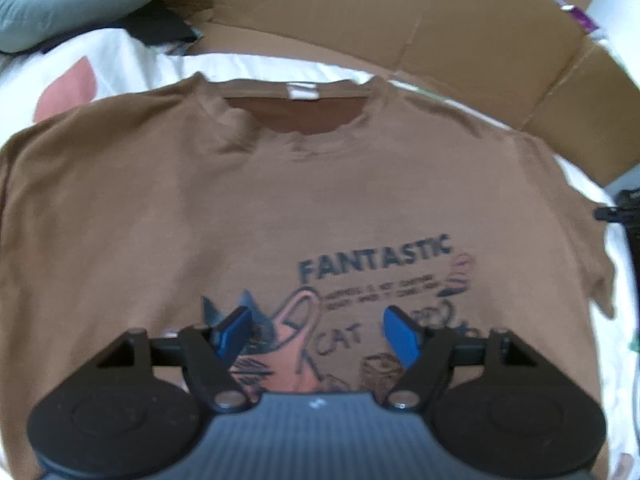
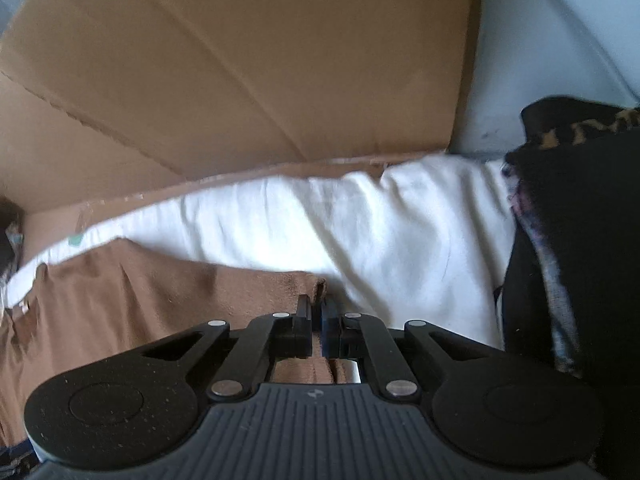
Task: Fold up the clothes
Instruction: 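Close the right gripper on the sleeve edge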
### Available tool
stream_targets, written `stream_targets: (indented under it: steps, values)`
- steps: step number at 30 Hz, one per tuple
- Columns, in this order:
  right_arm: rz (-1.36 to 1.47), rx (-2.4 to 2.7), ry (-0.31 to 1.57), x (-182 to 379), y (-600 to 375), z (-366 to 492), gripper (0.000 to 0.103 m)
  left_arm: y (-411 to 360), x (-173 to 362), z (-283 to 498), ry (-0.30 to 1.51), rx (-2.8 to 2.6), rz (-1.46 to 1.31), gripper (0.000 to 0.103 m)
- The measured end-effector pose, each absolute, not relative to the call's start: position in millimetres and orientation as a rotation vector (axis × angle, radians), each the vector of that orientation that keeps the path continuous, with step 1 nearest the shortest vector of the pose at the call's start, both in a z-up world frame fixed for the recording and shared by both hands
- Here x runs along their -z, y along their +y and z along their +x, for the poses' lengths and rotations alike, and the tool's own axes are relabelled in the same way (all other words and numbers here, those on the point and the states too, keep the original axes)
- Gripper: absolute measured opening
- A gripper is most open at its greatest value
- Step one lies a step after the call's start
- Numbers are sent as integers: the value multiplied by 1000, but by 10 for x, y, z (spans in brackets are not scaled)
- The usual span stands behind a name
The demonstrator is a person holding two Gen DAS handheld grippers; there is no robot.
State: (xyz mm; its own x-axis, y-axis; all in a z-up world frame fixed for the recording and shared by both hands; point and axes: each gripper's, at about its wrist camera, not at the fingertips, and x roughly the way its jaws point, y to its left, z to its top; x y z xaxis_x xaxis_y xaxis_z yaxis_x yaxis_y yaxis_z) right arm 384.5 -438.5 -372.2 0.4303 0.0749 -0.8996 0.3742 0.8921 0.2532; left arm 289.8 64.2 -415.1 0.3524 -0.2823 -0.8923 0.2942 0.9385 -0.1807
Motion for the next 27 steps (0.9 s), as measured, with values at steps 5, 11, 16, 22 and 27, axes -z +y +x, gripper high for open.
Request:
stream_targets:
  steps: [5, 11, 16, 22, 27]
  values:
    - [429, 219, 1076, 3574, -4434, 3824, 1, 587, 4124, 2872, 1134, 378, 26, 80]
    - [364, 233, 1058, 3420, -4487, 3906, 1, 585, 4139, 2887, 1141, 368, 16, 80]
    - [337, 257, 1045, 3363, -4500, 4000, 1, 587, 4152, 2878, 1142, 373, 19, 80]
    - [270, 304, 1087, 3511, -4440, 4104, 1, 576, 4176, 2879, 1147, 376, 21, 80]
    - [389, 278, 1063, 3569, -4600, 4035, 12, 567, 4168, 2866, 1145, 382, 17, 80]
